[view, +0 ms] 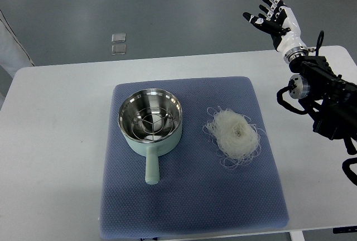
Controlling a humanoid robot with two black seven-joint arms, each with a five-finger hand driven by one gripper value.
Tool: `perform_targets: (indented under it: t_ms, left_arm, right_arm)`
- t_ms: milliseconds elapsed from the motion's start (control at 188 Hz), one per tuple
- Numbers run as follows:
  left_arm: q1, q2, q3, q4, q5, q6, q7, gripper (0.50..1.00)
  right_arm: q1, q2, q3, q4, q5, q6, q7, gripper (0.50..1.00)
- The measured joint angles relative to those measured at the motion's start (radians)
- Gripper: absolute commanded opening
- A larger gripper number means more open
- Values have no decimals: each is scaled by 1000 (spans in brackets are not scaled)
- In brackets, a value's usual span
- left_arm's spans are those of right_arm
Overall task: Put vermicelli into pot with right hand
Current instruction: 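Swing the right hand over and lower it toward the white vermicelli bundle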
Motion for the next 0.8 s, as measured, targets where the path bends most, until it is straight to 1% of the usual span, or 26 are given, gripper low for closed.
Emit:
perform_targets:
  t_ms: [101, 271, 484, 575, 676, 798]
  left_arm:
    - [0, 0, 0, -1, 0, 0, 0, 1000]
    - [0, 0, 0, -1, 0, 0, 0, 1000]
    - [0, 0, 0, 0, 0, 0, 0, 1000]
    - [0, 0, -1, 0, 0, 0, 0, 1000]
    - [0, 0, -1, 0, 0, 0, 0, 1000]
    - [0, 0, -1, 1, 0, 0, 0, 1000]
  right_arm:
    - [12, -22, -29, 24, -109, 13, 0, 928]
    - [54, -128, -141, 120, -294, 66, 1, 928]
    - [174, -290, -323, 290, -516, 154, 2, 928]
    - [242, -354, -403, 379, -627, 195, 2, 928]
    - [313, -403, -488, 479, -756, 237, 2, 928]
    - [384, -434, -579, 577, -917, 286, 2, 926]
